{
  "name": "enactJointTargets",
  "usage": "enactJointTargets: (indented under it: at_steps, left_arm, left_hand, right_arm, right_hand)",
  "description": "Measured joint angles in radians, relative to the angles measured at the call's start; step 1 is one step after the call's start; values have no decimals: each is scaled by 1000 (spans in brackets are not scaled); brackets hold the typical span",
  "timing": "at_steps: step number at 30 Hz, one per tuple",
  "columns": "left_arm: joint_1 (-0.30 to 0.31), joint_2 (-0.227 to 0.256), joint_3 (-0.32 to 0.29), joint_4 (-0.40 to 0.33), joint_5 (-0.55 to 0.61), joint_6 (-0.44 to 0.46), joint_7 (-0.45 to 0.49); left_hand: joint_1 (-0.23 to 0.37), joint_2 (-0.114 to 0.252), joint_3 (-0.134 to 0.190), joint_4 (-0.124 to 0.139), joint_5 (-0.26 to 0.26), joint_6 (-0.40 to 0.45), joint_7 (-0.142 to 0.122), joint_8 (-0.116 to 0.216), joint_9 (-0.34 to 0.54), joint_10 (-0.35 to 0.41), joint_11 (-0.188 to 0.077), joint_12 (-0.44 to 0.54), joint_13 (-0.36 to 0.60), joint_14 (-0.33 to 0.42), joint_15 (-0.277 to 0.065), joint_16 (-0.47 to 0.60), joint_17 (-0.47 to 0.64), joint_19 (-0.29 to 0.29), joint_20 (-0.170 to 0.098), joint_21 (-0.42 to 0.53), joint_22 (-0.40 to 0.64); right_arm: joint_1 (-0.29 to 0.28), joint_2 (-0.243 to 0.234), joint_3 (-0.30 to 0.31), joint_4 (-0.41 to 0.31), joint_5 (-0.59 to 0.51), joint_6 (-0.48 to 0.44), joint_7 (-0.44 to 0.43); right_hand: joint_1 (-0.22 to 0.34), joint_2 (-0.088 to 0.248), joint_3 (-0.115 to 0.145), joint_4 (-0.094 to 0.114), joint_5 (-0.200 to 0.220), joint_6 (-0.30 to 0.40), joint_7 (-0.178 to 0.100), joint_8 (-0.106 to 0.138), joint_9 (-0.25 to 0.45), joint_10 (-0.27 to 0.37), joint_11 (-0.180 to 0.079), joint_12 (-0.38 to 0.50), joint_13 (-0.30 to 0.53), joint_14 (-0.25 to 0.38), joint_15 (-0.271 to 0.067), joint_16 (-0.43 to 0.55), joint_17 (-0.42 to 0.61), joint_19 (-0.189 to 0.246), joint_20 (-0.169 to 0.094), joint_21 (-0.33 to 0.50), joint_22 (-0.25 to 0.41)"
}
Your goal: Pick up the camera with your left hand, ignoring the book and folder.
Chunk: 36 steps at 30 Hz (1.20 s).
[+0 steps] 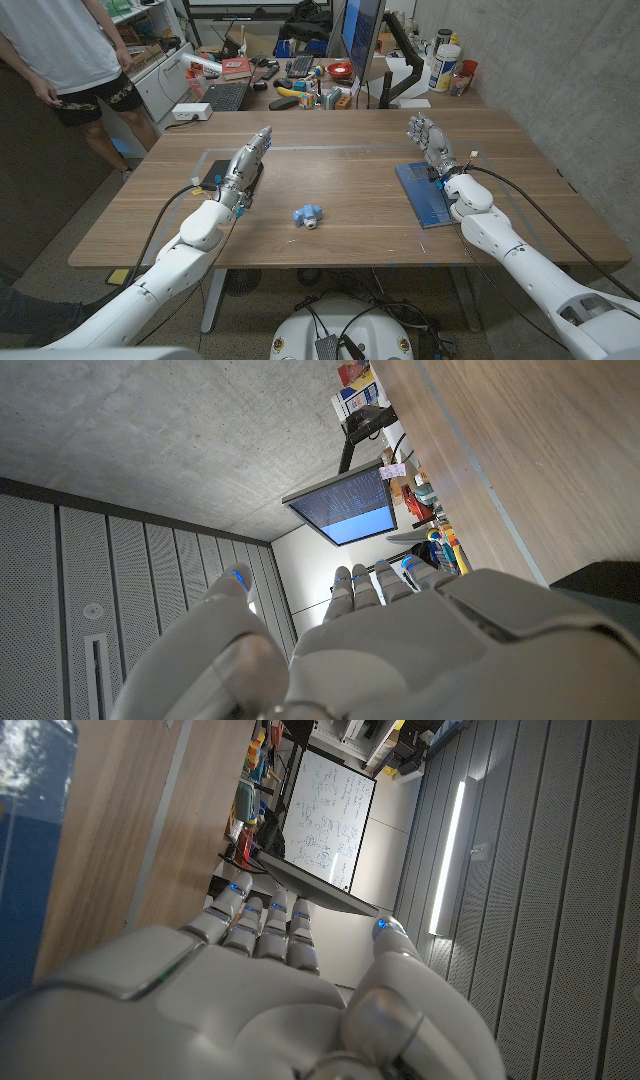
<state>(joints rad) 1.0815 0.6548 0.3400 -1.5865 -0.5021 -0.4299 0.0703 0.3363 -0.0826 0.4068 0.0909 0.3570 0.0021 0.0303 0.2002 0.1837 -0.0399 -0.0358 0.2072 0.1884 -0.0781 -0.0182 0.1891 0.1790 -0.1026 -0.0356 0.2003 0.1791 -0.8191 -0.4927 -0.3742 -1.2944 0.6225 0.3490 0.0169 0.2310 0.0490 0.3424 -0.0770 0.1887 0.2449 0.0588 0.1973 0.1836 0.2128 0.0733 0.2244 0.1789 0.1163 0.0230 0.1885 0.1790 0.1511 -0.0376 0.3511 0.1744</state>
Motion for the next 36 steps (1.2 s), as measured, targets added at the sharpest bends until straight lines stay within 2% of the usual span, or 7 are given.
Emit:
enactJointTargets:
  at_steps: [10, 18, 36]
  left_arm:
    - [16, 6, -6, -13, 13, -17, 5]
    - [50, 17, -20, -37, 28, -23, 14]
    - [79, 23, -30, -62, 54, -31, 28]
  left_hand:
    - [0, 0, 0, -8, 0, 0, 0, 0, 0, 0, 0, 0, 0, 0, 0, 0, 0, 0, 0, 0, 0]
    - [5, 5, 0, -8, 0, 4, -4, 0, 0, 3, -3, 0, 0, 5, -5, 0, 0, 0, 0, 0, 0]
    - [13, 5, 0, -8, 0, 12, -2, 0, 0, 11, 0, 0, 0, 10, 0, 0, 0, 0, 0, 0, 0]
  right_arm:
    - [8, 6, -3, 5, -5, 3, -2]
    - [12, 10, -6, 7, -12, 6, -8]
    - [18, 18, -15, 17, -19, 8, -9]
  right_hand:
    - [0, 0, -4, -4, 0, 0, 0, 0, 0, 0, 0, 0, 0, 0, 0, 0, 0, 0, 0, -4, 0]
    - [0, 0, -4, -4, 0, 4, 4, 0, 0, 0, 0, 0, 0, 0, 0, 0, 0, 0, 0, -7, 0]
    - [0, 0, -4, -4, 0, 3, 4, 0, 0, 0, 0, 0, 0, 5, -5, 0, 0, 4, -4, -15, 0]
